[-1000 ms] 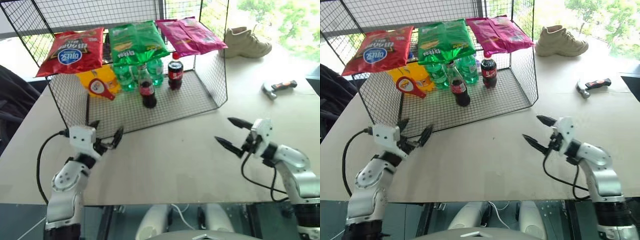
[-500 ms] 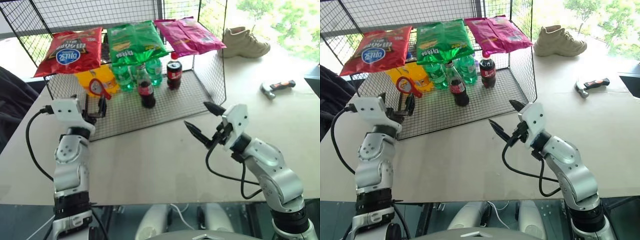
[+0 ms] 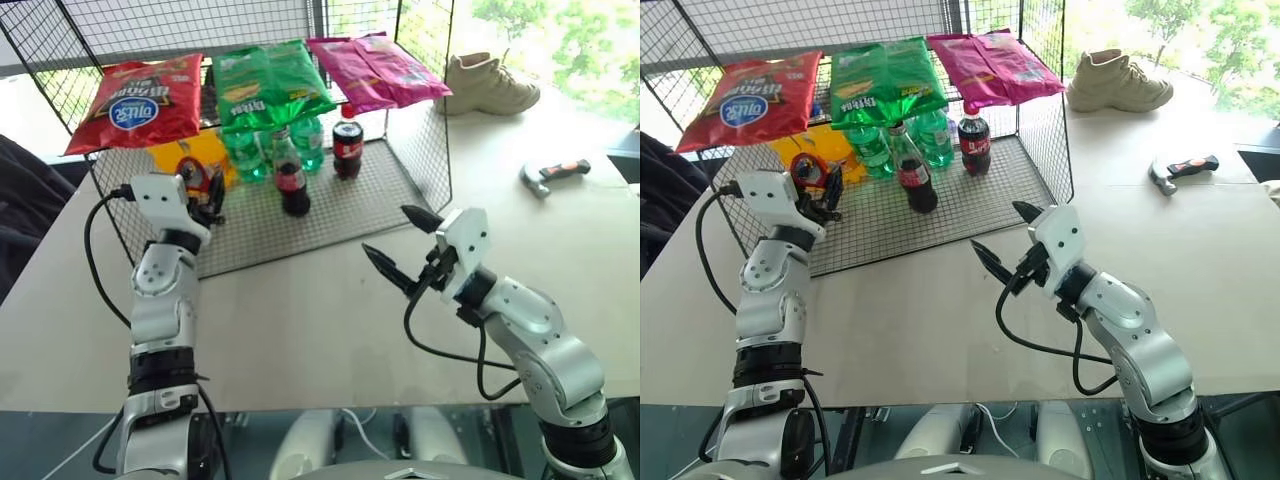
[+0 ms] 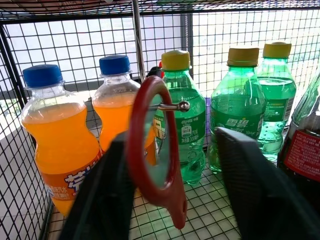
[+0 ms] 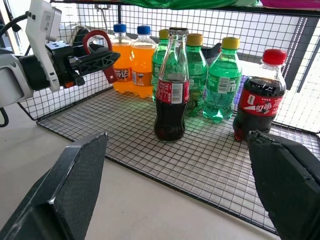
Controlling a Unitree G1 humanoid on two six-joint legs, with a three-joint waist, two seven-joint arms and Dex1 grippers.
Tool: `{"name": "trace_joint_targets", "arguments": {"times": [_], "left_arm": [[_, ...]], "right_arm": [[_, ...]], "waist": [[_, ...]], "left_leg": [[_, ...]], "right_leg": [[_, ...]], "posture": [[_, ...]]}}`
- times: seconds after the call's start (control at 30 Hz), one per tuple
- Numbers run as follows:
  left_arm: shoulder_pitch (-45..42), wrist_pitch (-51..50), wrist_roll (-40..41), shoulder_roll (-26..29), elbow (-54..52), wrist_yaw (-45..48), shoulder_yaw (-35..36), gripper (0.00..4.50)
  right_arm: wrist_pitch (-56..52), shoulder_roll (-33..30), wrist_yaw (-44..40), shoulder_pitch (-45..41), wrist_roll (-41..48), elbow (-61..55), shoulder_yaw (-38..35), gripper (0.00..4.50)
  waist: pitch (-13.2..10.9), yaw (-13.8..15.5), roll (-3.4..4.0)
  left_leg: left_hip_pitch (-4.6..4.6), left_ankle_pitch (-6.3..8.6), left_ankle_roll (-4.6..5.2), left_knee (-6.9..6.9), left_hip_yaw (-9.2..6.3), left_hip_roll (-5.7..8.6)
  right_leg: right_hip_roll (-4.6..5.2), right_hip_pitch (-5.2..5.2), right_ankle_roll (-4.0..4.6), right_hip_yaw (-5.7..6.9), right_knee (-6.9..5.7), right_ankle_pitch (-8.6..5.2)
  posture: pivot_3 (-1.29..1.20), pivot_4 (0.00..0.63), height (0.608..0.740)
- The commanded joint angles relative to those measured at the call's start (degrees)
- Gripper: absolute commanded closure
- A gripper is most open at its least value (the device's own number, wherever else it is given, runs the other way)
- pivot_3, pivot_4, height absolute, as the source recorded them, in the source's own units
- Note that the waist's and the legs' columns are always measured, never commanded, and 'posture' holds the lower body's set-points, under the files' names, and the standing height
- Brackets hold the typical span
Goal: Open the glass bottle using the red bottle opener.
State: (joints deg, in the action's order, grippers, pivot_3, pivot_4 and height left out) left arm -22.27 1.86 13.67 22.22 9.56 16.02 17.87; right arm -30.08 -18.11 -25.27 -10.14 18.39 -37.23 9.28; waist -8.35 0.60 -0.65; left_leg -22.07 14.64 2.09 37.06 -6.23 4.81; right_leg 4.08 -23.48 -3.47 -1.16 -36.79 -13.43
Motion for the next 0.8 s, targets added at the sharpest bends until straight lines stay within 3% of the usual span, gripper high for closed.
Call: {"name": "trace_joint_targets", "arguments": {"times": [0.03, 0.07, 0.1, 0.43, 0.8], "left_arm": [[0.1, 1.4, 0.8, 0.7, -2.0, 0.2, 1.1, 3.91], [0.4, 1.2, 1.2, 0.5, -2.6, 0.3, 1.3, 4.36], [0.7, 1.0, 1.5, 0.5, -3.4, 0.3, 1.4, 4.49], [2.4, -5.2, 8.2, -0.9, -10.6, -1.0, 3.1, 4.49], [5.1, -15.4, 22.2, -3.1, -17.9, 4.4, 2.8, 4.49]], "right_arm": [[0.9, -0.1, 0.3, 0.0, 0.0, -2.7, 0.2, 0.0], [1.0, -0.1, 0.3, 0.0, 0.0, -2.6, 0.3, 0.0], [1.1, -0.1, 0.2, 0.1, -0.1, -2.6, 0.4, 0.0], [1.8, 0.2, -0.1, 0.0, 0.2, -2.1, 0.8, 0.0], [2.7, -0.2, -2.4, -0.5, 1.6, -0.9, 0.5, 0.0]], "waist": [[0.0, 0.0, 0.0], [0.0, 0.0, 0.0], [0.0, 0.0, 0.0], [0.0, 0.0, -0.01], [0.0, 0.0, -0.02]], "left_leg": [[0.0, 0.0, 0.0, 0.0, 0.0, 0.0], [0.0, 0.0, 0.0, 0.0, 0.0, 0.01], [0.0, 0.0, 0.0, 0.0, 0.0, 0.0], [0.0, 0.0, 0.0, 0.01, 0.0, 0.0], [0.0, 0.0, 0.0, 0.04, 0.0, 0.0]], "right_leg": [[0.0, 0.0, 0.0, 0.0, 0.0, 0.0], [0.0, 0.0, 0.0, 0.0, 0.0, 0.0], [0.0, 0.0, 0.0, 0.0, 0.0, 0.0], [0.0, 0.0, 0.0, 0.0, -0.01, 0.0], [-0.01, 0.02, 0.0, 0.01, -0.02, 0.0]], "posture": [[0.0, 0.15, 0.74], [0.0, 0.15, 0.74], [0.0, 0.15, 0.74], [0.0, 0.15, 0.74], [0.0, 0.15, 0.74]]}}
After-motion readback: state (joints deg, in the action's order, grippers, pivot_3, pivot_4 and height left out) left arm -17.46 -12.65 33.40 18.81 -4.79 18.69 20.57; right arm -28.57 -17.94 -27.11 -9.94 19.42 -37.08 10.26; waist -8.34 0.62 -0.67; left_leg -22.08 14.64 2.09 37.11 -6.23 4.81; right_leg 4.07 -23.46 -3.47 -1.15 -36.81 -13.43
